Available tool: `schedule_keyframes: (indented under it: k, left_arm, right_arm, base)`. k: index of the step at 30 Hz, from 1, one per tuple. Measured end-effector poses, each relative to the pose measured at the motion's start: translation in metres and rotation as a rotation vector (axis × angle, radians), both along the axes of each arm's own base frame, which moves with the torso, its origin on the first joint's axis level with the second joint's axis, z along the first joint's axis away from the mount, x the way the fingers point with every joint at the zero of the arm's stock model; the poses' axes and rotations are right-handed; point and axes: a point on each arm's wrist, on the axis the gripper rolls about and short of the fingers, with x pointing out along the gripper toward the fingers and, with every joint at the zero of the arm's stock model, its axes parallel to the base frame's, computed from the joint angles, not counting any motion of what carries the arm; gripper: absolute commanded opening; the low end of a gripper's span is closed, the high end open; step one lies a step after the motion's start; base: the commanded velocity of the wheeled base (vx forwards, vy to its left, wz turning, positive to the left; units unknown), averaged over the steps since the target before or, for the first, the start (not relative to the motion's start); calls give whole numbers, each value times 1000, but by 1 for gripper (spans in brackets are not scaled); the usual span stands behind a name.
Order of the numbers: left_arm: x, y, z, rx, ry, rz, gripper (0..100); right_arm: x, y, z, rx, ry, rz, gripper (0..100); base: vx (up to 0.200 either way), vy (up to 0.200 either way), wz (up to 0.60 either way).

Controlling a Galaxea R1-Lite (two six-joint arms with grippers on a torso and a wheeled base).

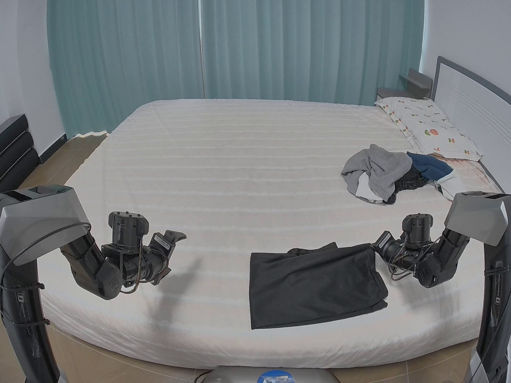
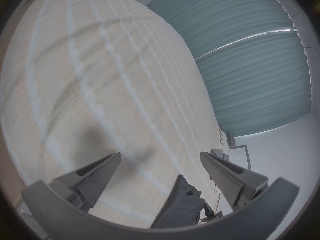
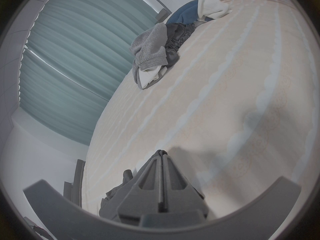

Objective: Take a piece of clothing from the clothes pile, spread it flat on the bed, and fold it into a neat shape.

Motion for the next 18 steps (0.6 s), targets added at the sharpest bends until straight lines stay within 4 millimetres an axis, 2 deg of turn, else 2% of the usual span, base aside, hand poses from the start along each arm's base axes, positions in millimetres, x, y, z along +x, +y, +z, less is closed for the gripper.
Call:
schedule_keyframes:
  k: [9, 10, 18]
  left_arm:
    - [0, 0, 0, 0, 1, 0, 100]
    - [0, 0, 0, 0, 1, 0, 100]
    - [0, 0, 0, 0, -1, 0, 100]
  right_arm:
    - [2, -1, 2, 1, -11, -2, 0]
    - [2, -1, 1, 1, -10, -3, 100]
    - [0, -4, 7, 13, -36, 4, 100]
  base:
    - [0, 0, 0]
    - [0, 0, 0]
    - [0, 0, 0]
